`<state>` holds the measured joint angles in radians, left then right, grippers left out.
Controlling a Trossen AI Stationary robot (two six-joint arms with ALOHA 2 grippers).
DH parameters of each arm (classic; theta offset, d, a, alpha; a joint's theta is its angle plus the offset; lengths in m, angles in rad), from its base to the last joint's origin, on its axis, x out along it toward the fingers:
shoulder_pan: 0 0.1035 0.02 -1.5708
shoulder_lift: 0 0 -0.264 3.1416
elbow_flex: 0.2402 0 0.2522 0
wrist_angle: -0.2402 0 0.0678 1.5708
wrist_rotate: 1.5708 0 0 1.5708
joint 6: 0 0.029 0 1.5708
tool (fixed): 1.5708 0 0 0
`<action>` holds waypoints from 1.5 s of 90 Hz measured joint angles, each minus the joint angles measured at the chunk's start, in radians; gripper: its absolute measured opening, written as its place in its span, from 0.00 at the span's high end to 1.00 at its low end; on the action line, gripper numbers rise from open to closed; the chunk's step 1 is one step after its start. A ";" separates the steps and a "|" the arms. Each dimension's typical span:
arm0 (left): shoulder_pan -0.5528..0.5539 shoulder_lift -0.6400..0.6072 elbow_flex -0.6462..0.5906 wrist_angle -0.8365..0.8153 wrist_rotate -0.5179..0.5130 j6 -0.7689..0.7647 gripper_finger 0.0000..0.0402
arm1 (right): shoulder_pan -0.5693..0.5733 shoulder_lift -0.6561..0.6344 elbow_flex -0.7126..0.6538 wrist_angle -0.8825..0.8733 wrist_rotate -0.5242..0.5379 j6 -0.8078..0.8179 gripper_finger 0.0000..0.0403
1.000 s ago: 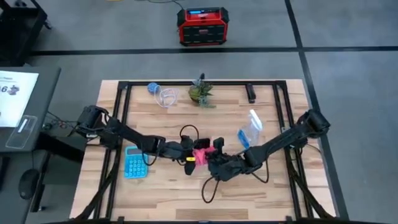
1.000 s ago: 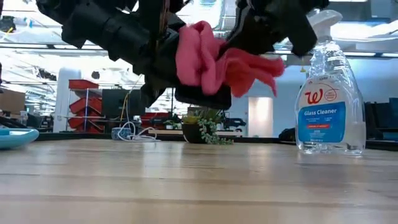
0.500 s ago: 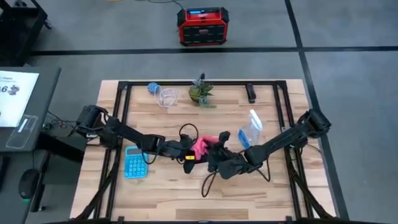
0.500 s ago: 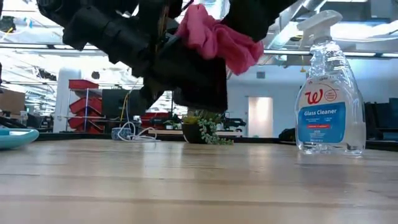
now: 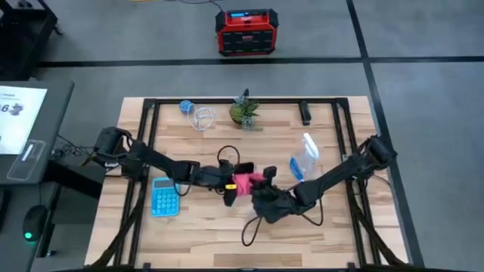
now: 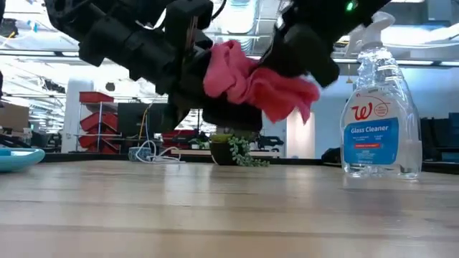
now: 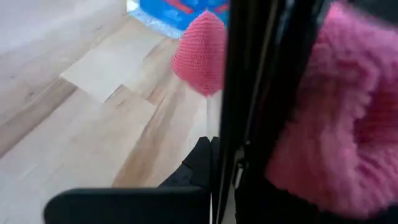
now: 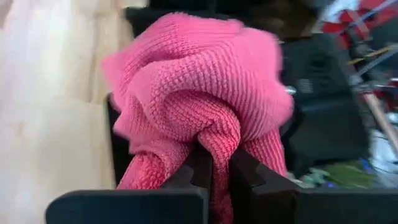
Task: Apply microfiber cloth
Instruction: Wipe the back of the cellphone with a microfiber cloth
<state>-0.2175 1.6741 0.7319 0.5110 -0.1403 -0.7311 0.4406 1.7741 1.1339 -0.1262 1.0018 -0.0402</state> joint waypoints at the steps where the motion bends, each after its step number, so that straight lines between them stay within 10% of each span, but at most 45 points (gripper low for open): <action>1: 0.000 0.000 0.000 0.001 0.001 0.000 0.99 | -0.002 -0.005 0.000 0.002 0.010 0.011 1.00; 16: -0.001 0.001 -0.002 0.038 0.005 0.006 0.99 | -0.020 -0.029 0.001 0.016 0.017 0.063 1.00; 43: -0.003 0.003 -0.004 0.047 0.024 0.023 0.99 | -0.018 -0.002 0.003 -0.016 -0.278 -0.039 1.00; 75: -0.001 0.001 -0.003 0.105 -0.041 0.019 0.99 | -0.037 -0.007 0.000 0.097 -0.169 0.144 1.00; 135: -0.008 -0.002 0.002 0.111 -0.120 0.035 0.99 | 0.060 -0.008 -0.001 -0.536 -0.183 0.631 1.00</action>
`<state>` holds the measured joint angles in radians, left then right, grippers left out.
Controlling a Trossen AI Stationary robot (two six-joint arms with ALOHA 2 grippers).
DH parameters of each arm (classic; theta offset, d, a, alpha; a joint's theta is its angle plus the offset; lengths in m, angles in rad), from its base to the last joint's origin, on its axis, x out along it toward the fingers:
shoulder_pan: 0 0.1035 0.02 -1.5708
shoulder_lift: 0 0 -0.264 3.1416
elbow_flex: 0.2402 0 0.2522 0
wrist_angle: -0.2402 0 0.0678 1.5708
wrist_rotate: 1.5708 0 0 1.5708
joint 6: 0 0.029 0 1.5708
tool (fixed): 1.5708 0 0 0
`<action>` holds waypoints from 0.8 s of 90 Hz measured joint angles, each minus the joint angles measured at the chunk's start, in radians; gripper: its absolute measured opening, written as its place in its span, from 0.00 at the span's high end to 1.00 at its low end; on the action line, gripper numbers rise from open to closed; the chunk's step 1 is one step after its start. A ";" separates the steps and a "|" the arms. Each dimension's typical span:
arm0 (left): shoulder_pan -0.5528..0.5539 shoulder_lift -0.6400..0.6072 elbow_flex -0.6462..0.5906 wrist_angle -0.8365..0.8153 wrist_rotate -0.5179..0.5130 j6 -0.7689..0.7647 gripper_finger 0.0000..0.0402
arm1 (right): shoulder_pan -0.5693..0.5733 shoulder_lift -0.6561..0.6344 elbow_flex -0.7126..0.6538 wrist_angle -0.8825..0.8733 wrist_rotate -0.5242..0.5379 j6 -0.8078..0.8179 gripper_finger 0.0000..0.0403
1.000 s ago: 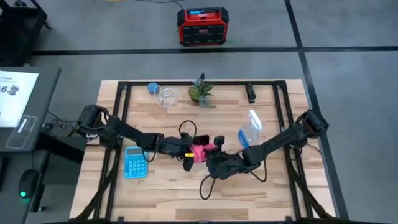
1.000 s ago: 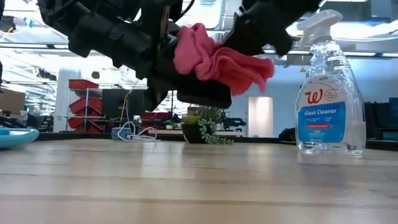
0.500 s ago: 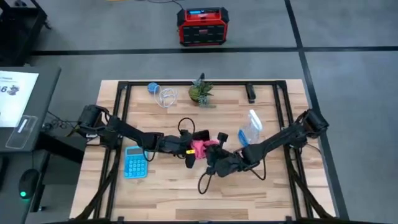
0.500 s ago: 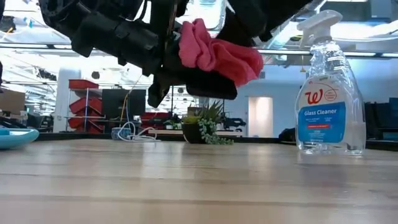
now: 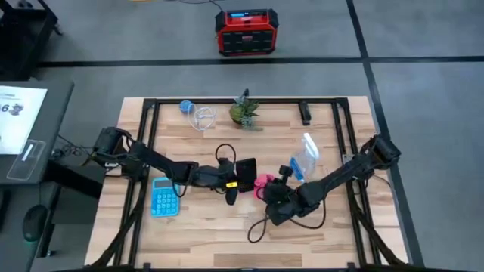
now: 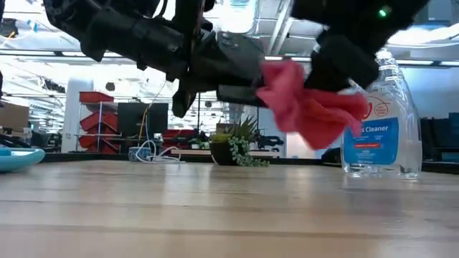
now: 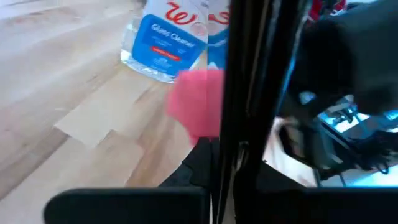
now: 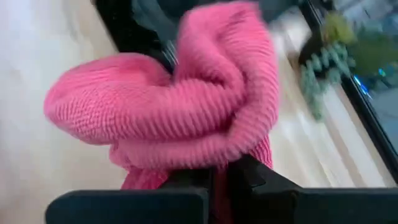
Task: Apply microfiber cloth
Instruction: Wipe the back of the cellphone with a microfiber cloth
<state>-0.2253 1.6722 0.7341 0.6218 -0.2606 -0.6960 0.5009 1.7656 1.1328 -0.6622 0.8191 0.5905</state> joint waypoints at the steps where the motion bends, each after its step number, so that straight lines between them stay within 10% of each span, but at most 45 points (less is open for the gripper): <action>1: 0.000 0.000 0.000 -0.001 -0.002 0.000 0.99 | 0.004 -0.002 0.000 -0.009 -0.004 0.007 1.00; 28: 0.002 0.000 0.000 0.012 -0.120 0.004 0.99 | 0.063 -0.012 0.024 0.157 -0.192 -0.209 1.00; 72: -0.005 0.002 0.019 0.034 -0.115 0.049 0.99 | -0.072 -0.011 0.026 0.469 -0.103 -0.505 1.00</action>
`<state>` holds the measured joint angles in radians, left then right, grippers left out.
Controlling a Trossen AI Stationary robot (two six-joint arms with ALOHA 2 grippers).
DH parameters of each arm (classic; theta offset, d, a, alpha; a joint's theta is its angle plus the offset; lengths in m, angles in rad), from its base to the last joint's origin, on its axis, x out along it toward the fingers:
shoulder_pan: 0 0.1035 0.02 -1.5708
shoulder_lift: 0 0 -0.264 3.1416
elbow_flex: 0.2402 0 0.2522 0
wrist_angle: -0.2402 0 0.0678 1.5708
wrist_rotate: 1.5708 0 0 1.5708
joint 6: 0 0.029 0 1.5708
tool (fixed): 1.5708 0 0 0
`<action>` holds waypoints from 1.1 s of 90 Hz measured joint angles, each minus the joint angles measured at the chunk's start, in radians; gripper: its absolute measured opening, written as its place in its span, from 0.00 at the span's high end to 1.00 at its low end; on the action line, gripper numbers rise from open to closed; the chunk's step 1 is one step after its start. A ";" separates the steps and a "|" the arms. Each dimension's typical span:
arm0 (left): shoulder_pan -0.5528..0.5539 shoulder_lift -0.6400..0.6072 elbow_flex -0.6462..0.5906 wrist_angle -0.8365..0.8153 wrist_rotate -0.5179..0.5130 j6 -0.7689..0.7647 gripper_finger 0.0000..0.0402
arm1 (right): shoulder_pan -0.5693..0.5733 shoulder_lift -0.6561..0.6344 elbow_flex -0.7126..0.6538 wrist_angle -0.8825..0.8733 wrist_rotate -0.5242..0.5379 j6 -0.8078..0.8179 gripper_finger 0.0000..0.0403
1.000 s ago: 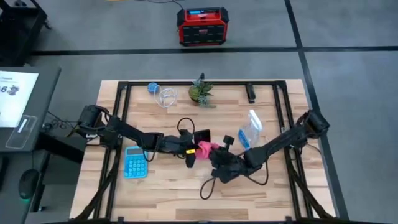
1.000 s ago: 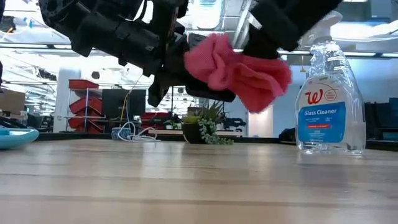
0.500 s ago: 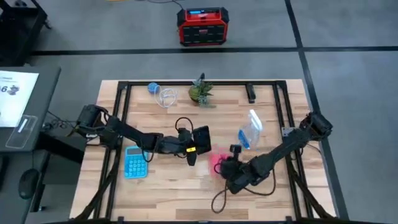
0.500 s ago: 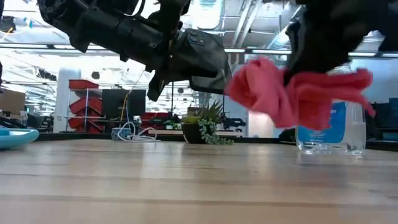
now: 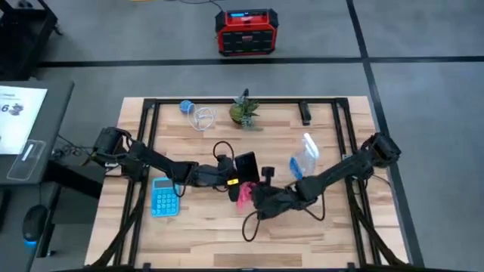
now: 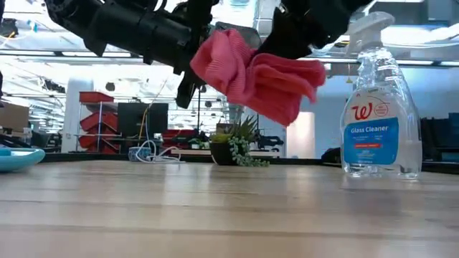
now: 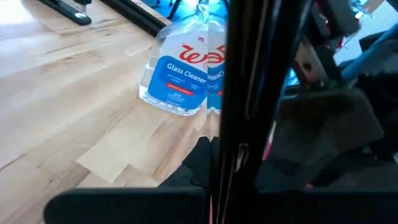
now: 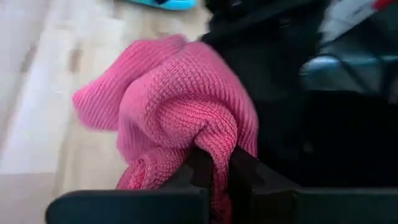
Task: Apply microfiber cloth
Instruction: Wipe the back of the cellphone with a microfiber cloth
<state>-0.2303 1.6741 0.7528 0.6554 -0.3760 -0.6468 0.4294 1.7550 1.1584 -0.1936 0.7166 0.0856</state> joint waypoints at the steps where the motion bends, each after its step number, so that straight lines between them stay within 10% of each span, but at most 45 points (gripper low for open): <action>1: -0.001 0.000 0.000 -0.001 0.000 0.000 0.99 | 0.000 0.000 0.000 -0.001 0.008 -0.004 1.00; 61: -0.048 0.000 0.001 -0.055 0.037 -0.016 0.99 | 0.024 -0.041 -0.025 -0.450 0.187 0.307 1.00; 99: -0.047 -0.092 0.000 -0.352 -0.081 -0.050 0.99 | 0.014 0.033 -0.024 -0.409 -0.172 0.254 1.00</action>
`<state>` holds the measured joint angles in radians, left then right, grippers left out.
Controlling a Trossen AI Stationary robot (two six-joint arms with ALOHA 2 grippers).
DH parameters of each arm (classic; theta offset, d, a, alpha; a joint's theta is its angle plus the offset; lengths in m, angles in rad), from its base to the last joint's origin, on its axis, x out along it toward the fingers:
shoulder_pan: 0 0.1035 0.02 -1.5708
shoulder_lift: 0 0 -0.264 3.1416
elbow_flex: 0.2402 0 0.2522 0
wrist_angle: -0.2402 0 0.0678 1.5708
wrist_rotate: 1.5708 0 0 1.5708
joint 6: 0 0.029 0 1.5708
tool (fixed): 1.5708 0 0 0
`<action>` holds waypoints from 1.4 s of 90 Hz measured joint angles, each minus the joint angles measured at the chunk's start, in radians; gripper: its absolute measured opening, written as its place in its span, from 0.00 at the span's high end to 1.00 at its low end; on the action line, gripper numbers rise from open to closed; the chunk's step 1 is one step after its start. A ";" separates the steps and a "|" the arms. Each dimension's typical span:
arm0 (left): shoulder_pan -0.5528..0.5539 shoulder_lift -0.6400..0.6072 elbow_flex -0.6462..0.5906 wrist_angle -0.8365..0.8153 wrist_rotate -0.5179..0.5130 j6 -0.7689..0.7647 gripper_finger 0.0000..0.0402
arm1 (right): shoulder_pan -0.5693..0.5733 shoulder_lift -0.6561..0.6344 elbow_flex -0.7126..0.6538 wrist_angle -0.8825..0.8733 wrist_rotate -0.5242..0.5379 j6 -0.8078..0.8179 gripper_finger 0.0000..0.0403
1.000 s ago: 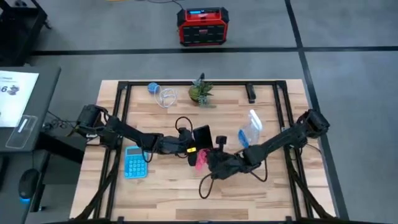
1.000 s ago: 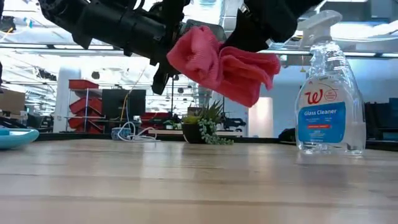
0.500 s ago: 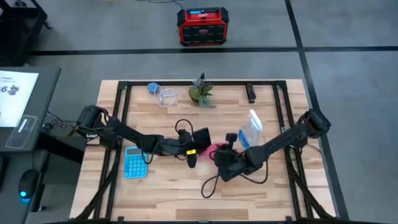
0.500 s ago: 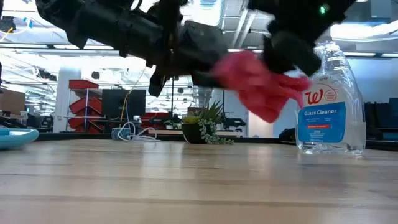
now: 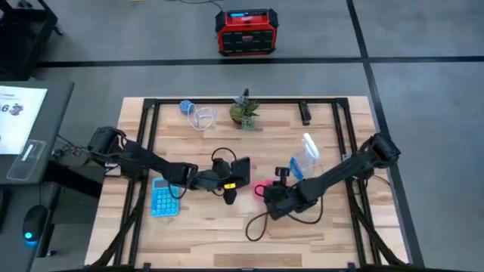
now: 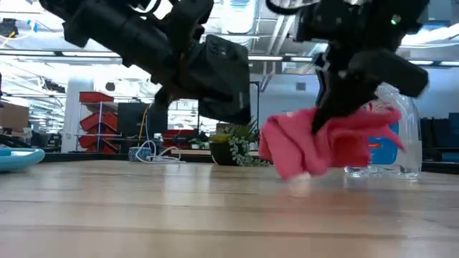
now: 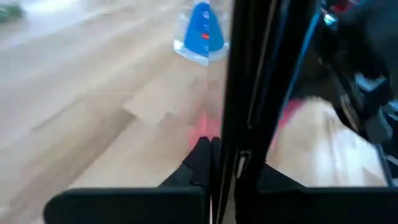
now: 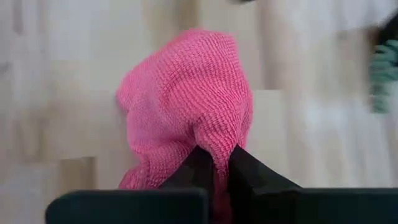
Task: Apply microfiber cloth
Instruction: Wipe the back of the cellphone with a microfiber cloth
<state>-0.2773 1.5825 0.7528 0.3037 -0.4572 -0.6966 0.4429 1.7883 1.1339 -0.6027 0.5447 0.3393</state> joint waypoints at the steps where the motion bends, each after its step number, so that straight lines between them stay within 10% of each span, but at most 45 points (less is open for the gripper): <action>1: -0.002 -0.006 0.000 -0.011 -0.003 0.000 0.99 | 0.000 0.002 0.000 0.005 -0.003 -0.005 1.00; 44: -0.064 -0.172 0.000 -0.275 -0.155 -0.023 0.99 | -0.130 0.029 0.002 0.275 -0.366 -0.231 0.99; 88: -0.072 -0.176 0.000 -0.299 -0.156 -0.051 0.99 | -0.125 -0.009 0.049 0.080 -0.349 -0.422 0.48; 126: -0.072 -0.176 0.000 -0.297 -0.157 -0.051 0.99 | 0.039 0.025 -0.014 0.206 -0.231 -0.419 0.51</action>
<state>-0.3489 1.4067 0.7525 0.0067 -0.6137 -0.7473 0.4819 1.8130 1.1202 -0.3968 0.3141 -0.0795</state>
